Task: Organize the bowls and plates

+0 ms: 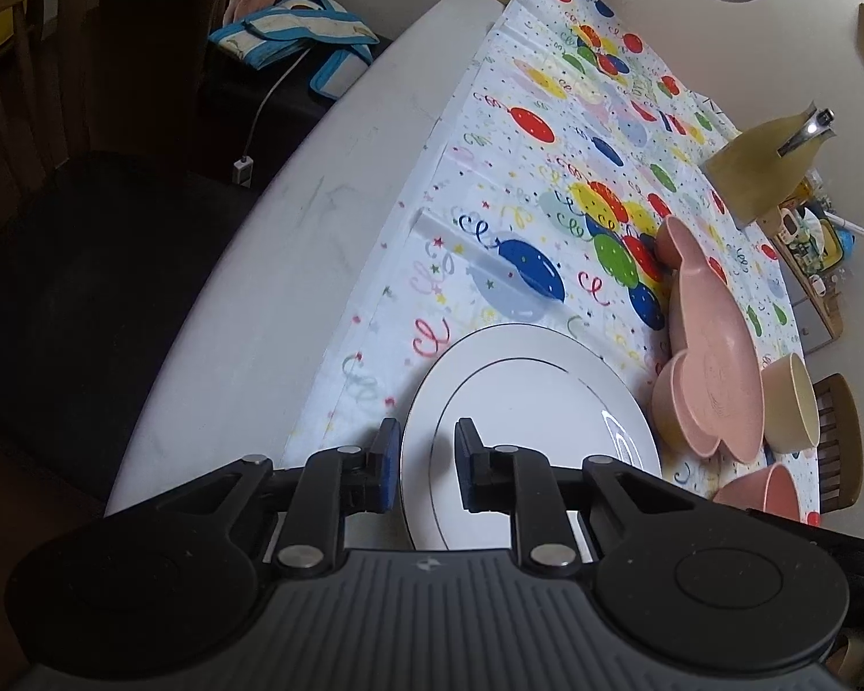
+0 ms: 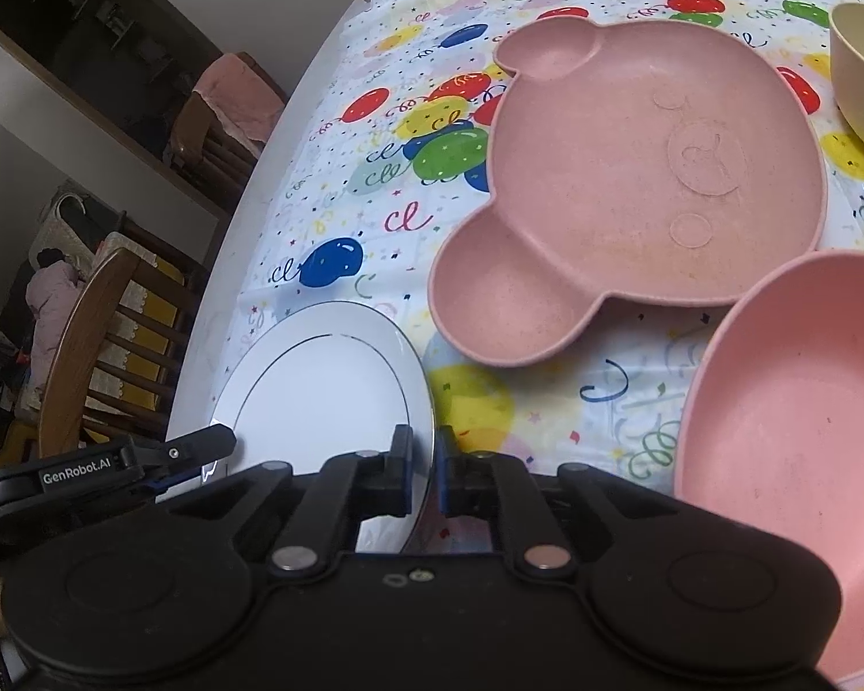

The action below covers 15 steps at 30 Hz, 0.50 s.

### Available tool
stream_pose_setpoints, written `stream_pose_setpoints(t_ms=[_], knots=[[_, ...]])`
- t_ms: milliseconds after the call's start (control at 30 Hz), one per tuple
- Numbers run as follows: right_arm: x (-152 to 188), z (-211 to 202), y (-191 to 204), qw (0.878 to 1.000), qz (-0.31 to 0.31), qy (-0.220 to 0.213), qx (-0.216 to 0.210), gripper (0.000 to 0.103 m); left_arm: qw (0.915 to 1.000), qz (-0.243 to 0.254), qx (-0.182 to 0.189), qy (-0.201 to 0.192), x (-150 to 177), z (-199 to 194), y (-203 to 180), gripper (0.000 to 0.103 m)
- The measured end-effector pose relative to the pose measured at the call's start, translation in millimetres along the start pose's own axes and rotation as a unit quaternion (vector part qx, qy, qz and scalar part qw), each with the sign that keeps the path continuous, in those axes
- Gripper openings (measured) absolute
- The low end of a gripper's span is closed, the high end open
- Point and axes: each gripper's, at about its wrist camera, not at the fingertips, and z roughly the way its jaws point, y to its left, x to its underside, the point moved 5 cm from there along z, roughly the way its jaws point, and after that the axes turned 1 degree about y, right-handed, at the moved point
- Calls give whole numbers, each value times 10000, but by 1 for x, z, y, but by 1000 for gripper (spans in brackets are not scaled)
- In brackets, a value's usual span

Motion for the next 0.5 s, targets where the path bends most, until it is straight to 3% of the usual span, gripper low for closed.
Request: stream_pose_setpoints(t_ms=[500], knots=[[50,-53,-5,9986,-417,279,-159,6,9996,106,243,67,85,-59,-21,19]])
